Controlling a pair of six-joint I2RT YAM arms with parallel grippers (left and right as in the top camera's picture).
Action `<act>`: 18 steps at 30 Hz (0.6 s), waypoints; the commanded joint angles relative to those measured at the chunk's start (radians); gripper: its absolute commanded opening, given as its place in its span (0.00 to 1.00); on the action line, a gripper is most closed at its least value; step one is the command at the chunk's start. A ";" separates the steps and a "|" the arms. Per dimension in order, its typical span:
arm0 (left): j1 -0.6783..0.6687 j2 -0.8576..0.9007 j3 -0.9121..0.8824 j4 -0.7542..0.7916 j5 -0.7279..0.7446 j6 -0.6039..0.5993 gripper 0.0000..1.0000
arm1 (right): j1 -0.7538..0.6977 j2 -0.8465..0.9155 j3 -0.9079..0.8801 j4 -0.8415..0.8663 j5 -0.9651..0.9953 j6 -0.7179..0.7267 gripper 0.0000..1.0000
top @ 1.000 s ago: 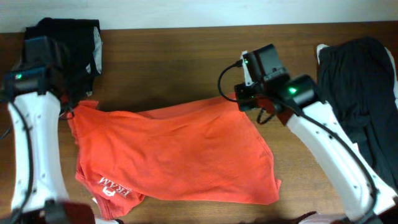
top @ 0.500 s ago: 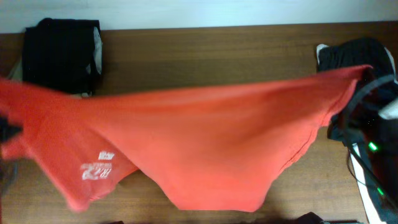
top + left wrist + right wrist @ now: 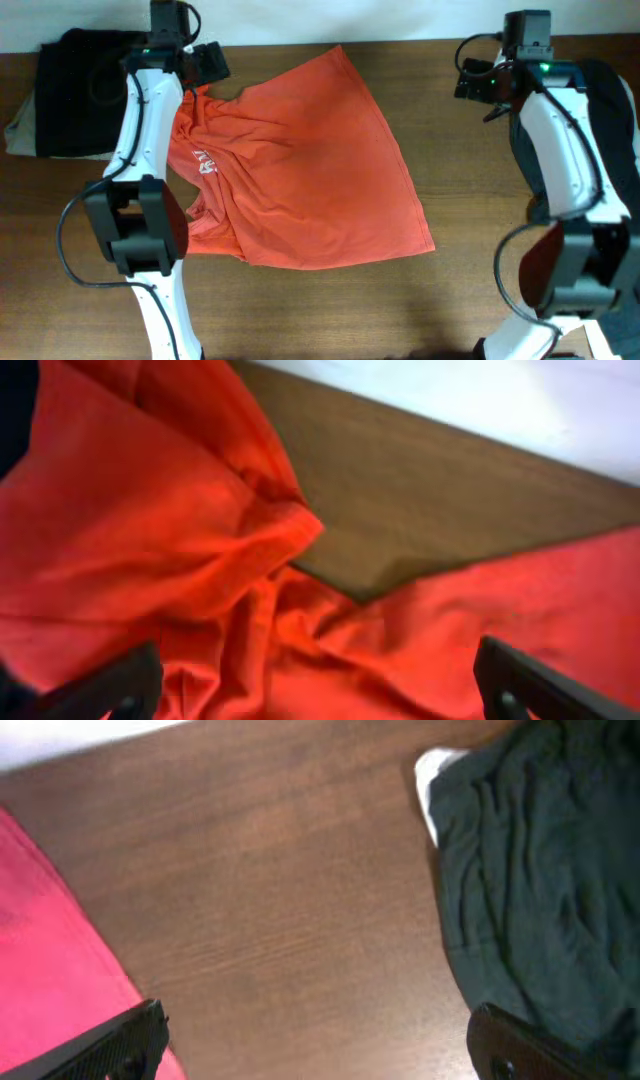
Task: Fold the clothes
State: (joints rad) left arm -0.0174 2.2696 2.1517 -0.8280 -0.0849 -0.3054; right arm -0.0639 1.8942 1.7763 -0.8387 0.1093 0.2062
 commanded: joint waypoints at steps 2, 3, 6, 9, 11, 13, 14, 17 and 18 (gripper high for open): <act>-0.002 -0.283 0.077 -0.362 -0.007 0.038 0.99 | 0.005 -0.214 0.010 -0.256 -0.137 0.001 0.99; -0.002 -0.326 0.077 -0.464 -0.007 0.038 0.99 | 0.005 -0.225 0.010 -0.348 -0.160 0.001 0.99; -0.002 -0.397 0.077 -0.726 -0.019 -0.014 0.99 | 0.005 -0.211 -0.010 -0.516 -0.205 0.084 0.99; -0.004 -0.512 0.059 -0.860 -0.084 -0.124 0.99 | 0.005 -0.248 -0.011 -0.597 -0.204 0.125 0.99; -0.035 -0.598 -0.027 -0.860 -0.068 -0.120 0.99 | 0.005 -0.248 -0.029 -0.628 -0.203 0.125 0.99; -0.116 -0.733 -0.270 -0.856 -0.065 -0.152 0.99 | 0.005 -0.248 -0.094 -0.587 -0.200 0.116 0.99; -0.177 -0.803 -0.455 -0.811 -0.056 -0.177 0.99 | 0.005 -0.248 -0.156 -0.537 -0.203 0.113 0.99; -0.319 -0.880 -0.906 -0.587 0.141 -0.195 0.98 | 0.005 -0.247 -0.373 -0.463 -0.226 0.113 0.99; -0.361 -0.874 -1.024 -0.506 0.163 -0.224 0.94 | 0.005 -0.247 -0.465 -0.414 -0.278 0.113 1.00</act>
State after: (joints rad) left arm -0.3115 1.4036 1.3083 -1.4231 -0.0307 -0.4767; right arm -0.0639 1.6524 1.4181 -1.2987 -0.1043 0.3145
